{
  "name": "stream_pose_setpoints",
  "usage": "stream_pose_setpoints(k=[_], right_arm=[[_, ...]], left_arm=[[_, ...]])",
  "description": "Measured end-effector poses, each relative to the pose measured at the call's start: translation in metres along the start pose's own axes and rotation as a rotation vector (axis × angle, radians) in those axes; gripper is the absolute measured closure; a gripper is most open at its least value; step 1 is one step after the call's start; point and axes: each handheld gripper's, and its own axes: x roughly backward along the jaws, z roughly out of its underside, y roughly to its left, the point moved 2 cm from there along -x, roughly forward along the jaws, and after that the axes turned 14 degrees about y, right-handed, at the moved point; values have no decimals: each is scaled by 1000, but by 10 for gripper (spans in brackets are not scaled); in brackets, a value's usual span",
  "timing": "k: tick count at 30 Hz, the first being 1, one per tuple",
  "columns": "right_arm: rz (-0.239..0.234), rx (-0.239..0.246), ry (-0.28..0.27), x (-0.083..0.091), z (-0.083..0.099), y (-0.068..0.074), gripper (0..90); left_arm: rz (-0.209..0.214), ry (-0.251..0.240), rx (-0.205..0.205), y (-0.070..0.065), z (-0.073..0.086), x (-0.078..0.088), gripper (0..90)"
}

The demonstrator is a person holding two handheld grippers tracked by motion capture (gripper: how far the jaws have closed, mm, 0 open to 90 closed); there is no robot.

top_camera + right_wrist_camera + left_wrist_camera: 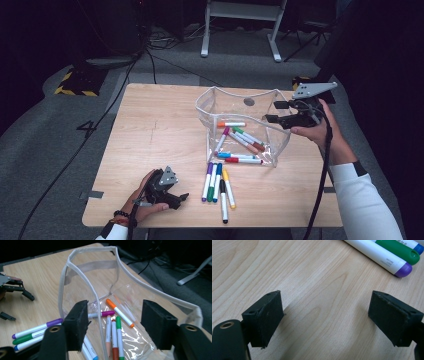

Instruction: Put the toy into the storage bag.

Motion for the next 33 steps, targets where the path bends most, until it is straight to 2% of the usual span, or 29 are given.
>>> stream_pose_setpoints(k=[7,10,14,17,20,26,33], right_arm=[[50,-8,-93,26,23,23,349],[52,13,-114,32,36,37,333],[33,10,-147,33,55,54,319],[23,13,-150,29,69,67,298],[-3,14,-145,19,83,80,293],[-44,15,-116,-15,108,101,279],[-106,3,-25,-74,122,121,292]], left_arm=[[-1,0,-1,0,0,0,128],[0,0,0,0,0,0,128],[0,0,0,0,0,0,128],[0,0,0,0,0,0,128],[-1,1,-2,0,0,0,128],[-1,1,-1,0,0,0,128],[0,0,0,0,0,0,128]])
